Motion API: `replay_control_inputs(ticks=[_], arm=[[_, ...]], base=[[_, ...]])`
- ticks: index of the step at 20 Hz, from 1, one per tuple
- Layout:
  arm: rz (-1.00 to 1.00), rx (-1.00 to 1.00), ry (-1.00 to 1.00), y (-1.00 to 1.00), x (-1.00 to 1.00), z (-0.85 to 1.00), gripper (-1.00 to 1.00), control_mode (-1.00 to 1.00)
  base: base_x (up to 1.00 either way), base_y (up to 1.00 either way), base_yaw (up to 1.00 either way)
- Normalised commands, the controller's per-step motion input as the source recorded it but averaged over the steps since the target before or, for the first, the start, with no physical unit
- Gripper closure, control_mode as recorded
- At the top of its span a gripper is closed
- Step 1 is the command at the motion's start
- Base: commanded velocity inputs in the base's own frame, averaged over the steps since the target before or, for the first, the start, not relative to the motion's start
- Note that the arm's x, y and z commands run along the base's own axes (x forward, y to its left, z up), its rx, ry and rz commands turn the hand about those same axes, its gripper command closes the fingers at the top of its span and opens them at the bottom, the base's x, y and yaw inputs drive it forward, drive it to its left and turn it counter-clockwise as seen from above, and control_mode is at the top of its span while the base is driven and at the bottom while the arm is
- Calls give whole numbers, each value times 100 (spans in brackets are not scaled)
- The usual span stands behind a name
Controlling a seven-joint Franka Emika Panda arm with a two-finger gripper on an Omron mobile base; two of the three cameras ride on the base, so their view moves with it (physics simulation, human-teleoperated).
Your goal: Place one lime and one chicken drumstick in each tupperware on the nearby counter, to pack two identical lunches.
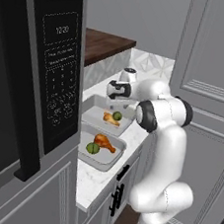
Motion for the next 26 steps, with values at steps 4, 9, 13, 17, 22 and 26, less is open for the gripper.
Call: replay_control_inputs(ticks=[4,9,13,17,22,26], arm=[[0,0,0,-28,-71,19,-100,-100],[0,-1,0,-28,-91,6,-100,-100],[0,-2,0,-11,-98,14,-100,-100],[0,-2,0,-9,-97,22,-100,-100],[0,0,-2,-8,-82,38,-100,-100],[0,0,-1,-23,-43,59,-100,-100]], base=[[0,0,0],[0,0,0],[0,0,0],[0,0,0],[0,0,0],[0,0,0]])
